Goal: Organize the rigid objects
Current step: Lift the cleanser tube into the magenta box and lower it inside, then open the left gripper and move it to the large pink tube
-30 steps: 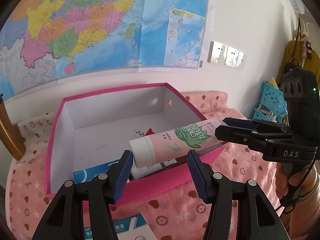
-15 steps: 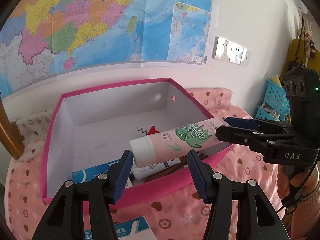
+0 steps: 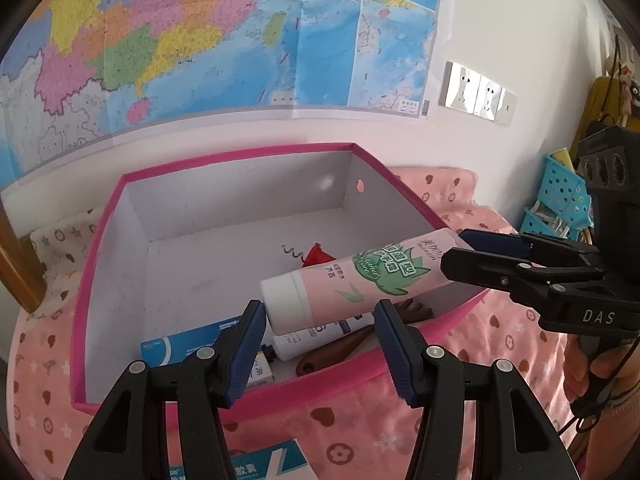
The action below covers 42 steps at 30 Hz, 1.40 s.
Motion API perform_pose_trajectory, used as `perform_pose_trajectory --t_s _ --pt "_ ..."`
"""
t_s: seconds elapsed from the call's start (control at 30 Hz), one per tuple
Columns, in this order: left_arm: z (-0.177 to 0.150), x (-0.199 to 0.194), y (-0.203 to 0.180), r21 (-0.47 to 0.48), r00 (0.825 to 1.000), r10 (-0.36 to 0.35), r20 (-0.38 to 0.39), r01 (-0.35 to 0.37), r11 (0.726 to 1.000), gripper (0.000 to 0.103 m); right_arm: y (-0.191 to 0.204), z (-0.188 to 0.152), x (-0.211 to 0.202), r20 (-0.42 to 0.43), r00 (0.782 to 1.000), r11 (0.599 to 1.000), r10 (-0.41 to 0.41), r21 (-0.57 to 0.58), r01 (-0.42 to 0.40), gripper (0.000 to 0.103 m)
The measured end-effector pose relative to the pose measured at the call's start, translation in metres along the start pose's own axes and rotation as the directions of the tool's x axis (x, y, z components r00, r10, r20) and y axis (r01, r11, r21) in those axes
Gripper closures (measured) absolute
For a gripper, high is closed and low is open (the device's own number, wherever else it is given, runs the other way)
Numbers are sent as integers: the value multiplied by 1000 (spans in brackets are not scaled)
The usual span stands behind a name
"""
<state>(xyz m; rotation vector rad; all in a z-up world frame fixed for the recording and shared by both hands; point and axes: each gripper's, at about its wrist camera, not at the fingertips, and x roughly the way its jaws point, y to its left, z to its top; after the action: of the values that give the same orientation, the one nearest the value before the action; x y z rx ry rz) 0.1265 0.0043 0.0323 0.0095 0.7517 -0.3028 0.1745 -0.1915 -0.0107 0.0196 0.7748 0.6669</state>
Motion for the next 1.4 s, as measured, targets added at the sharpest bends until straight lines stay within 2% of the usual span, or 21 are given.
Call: perform_pose_trajectory --t_s 0.87,1.2,1.4 --pt "4 22 11 -27 999 -2 -42 1 1000 46 4 4 15 -24 998 998 -55 -41 54 45" --pt "7 29 12 5 998 12 -57 -12 1000 44 5 7 16 -9 997 997 -74 -34 73 45" --pt "-1 15 18 -5 1000 11 -20 -11 1000 44 7 3 9 -3 998 998 -57 -30 57 45"
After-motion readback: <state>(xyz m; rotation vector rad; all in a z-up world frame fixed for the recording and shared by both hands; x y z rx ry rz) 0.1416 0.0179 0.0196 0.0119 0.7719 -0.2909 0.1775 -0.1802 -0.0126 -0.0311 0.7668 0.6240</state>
